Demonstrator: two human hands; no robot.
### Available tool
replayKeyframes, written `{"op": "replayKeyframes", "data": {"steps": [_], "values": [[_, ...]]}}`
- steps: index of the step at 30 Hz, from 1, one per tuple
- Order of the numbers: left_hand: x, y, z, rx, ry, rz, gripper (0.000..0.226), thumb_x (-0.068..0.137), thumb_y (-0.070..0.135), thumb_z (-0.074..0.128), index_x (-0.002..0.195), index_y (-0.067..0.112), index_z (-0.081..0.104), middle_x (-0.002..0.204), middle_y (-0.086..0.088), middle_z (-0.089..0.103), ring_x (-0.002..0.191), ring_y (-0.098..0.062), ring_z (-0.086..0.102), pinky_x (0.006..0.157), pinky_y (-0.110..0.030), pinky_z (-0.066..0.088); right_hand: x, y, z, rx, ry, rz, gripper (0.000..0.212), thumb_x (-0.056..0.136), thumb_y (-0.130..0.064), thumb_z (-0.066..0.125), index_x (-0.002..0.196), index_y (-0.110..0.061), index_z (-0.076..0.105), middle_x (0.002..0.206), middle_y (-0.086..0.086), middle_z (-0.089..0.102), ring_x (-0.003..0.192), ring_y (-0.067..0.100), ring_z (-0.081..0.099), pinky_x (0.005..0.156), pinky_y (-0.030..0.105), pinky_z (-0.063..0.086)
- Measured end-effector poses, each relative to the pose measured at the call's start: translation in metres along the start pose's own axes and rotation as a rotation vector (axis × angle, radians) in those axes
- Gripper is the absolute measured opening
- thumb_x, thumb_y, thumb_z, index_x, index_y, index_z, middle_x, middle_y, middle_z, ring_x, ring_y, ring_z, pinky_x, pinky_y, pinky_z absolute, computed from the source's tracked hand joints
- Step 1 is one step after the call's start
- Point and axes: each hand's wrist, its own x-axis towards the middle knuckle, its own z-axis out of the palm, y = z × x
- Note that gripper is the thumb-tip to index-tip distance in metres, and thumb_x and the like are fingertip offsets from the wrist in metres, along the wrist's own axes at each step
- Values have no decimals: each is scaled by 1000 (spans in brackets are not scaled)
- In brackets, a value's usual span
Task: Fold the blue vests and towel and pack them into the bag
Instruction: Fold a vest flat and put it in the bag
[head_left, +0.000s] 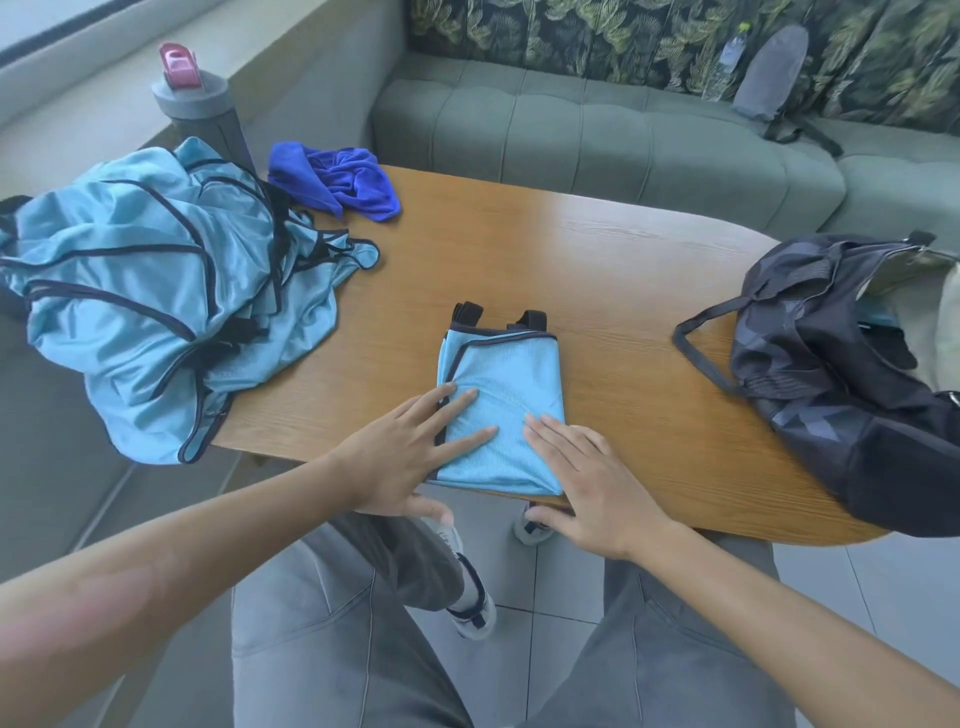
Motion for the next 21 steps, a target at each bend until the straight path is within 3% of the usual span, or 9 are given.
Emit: {"op": "replayKeyframes", "data": {"steps": [2,4,7,11,14,16,18,21], "values": [[-6,12,5,54,39,8,101,90,76,47,164,27,1,167,-27,11,152,-45,15,124,-52,23,-9,-2,6,28,76,-26,80,91,-37,69,158,-16,31,167,-5,23,155,11,16,121,41,25],[-10,23,8,82,77,10,100,86,47,66,164,27,8,163,-27,22,147,-45,26,120,-51,32,-16,-5,9,79,159,-28,79,81,-13,77,152,-17,43,162,-7,35,151,10,27,118,39,30],[-13,27,4,51,105,25,90,81,23,61,162,28,21,161,-21,32,142,-41,35,115,-48,38,-20,-7,10,203,281,-13,64,80,-3,79,139,-19,60,150,-10,52,143,7,42,113,39,36],[-9,22,-8,-220,189,-55,68,88,14,47,154,27,39,154,-4,48,139,-28,41,113,-42,40,-16,-14,-9,529,286,242,46,87,-9,78,128,-27,67,128,-15,65,121,1,55,104,33,46],[1,24,-13,-599,311,-276,33,102,44,40,126,25,54,108,1,67,108,-19,55,93,-43,48,2,-25,-29,734,334,433,24,94,-26,70,118,-28,63,106,-11,71,94,0,64,81,21,52],[13,24,-17,-807,400,-490,38,102,55,37,109,22,55,80,3,58,79,-17,55,74,-45,49,20,-26,-34,881,416,572,19,97,-30,67,113,-23,60,102,-9,73,90,1,67,79,24,53],[26,22,-16,-906,475,-640,30,103,48,46,103,21,59,65,5,53,59,-13,49,59,-39,44,38,-22,-30,927,448,659,18,99,-33,64,112,-22,58,101,-9,73,93,6,68,80,31,55],[42,19,-14,-912,485,-777,30,104,41,53,87,17,58,57,4,50,51,-13,44,52,-36,34,60,-15,-26,783,426,723,16,102,-34,56,103,-18,56,85,-6,64,79,15,60,66,33,45]]}}
